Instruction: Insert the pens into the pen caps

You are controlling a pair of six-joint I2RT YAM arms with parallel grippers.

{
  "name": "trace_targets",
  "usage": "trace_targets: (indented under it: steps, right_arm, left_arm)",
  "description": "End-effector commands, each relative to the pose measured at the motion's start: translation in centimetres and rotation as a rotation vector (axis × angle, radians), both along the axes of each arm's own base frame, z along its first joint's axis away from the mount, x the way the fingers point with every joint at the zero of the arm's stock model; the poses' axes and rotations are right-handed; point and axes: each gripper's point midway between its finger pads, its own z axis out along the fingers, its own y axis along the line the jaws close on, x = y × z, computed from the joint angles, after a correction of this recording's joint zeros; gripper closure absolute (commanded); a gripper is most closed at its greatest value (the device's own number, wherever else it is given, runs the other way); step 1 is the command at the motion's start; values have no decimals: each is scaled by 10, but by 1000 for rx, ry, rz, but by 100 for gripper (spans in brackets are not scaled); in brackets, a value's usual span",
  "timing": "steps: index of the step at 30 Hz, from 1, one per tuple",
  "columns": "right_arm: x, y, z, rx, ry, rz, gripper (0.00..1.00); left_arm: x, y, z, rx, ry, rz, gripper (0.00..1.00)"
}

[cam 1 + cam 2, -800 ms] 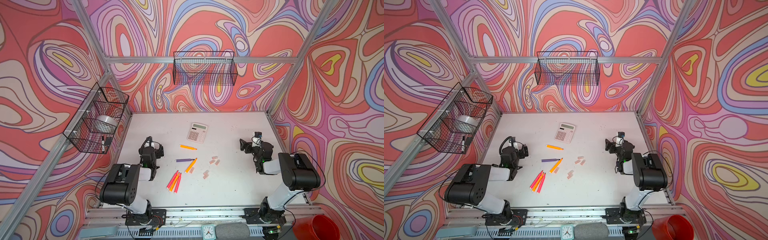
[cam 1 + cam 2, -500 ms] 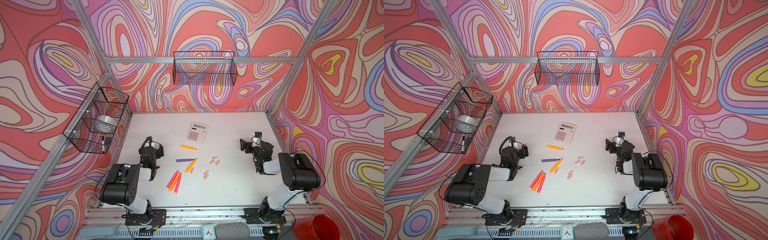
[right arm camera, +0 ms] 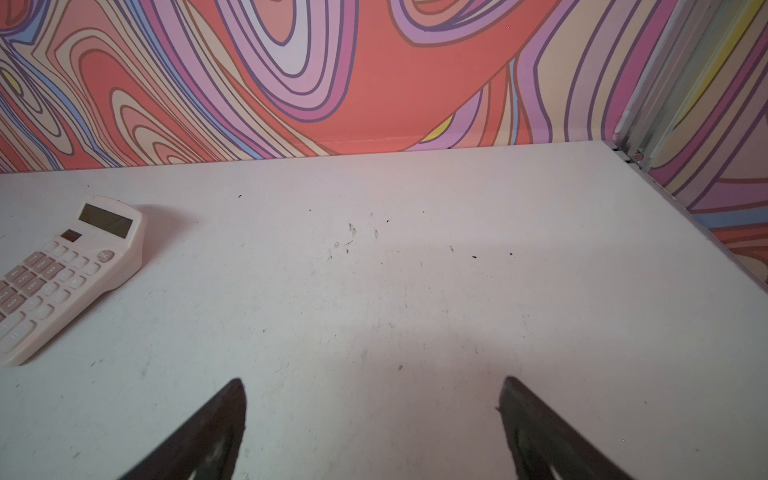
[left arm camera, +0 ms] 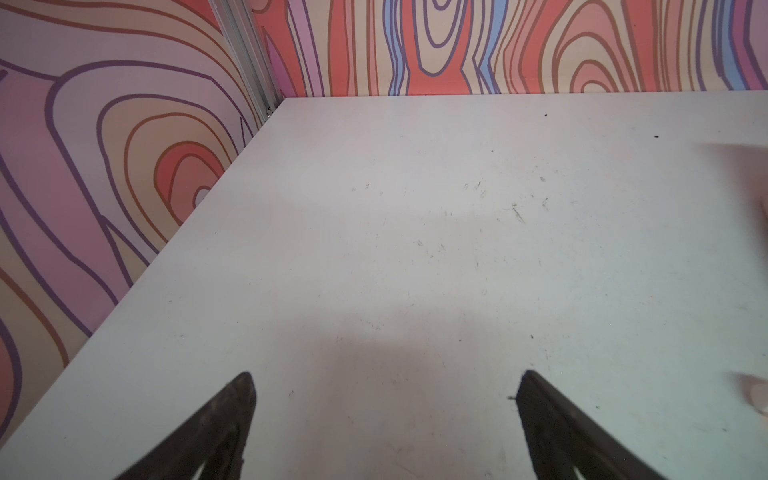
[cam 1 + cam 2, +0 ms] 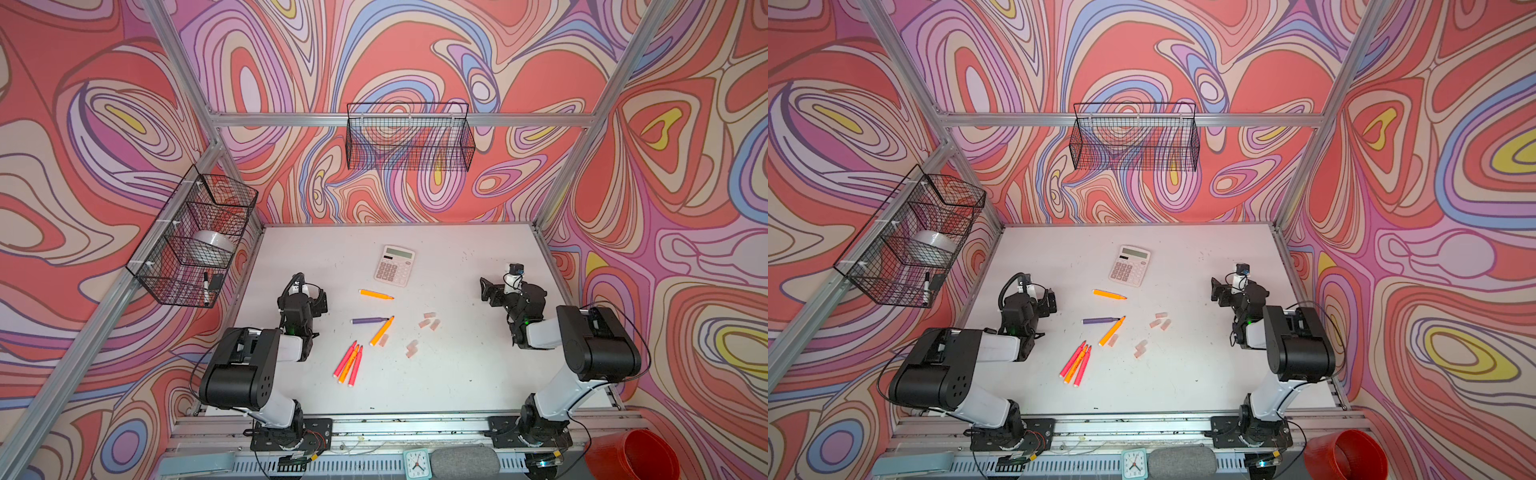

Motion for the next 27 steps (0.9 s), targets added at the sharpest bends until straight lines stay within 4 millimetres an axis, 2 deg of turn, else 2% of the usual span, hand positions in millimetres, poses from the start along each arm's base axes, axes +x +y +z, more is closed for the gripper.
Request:
trace_targets:
  steps: [1, 15, 18, 21, 23, 25, 27]
  right_arm:
    - [2, 1, 4, -9, -14, -1, 2]
    - [0, 2, 4, -9, -18, 2, 2]
    - [-1, 0, 19, -6, -25, -9, 2]
    - [0, -19, 36, 8, 70, -127, 2]
    - [1, -29, 45, 30, 120, -199, 2]
    - [1, -34, 58, 106, 118, -256, 2]
    - [-3, -34, 72, 193, 121, -284, 2]
  left_arm:
    - [4, 2, 8, -9, -27, 4, 0]
    - [4, 2, 8, -10, -26, 4, 0]
    - [2, 1, 11, -9, -41, 1, 0]
    - [-2, 1, 33, 6, -45, 10, 0]
    - [-3, 3, 58, -4, -26, 26, 0]
    - [-4, 7, 86, -88, -24, 81, 0]
    - [-7, 1, 102, -169, -4, 79, 0]
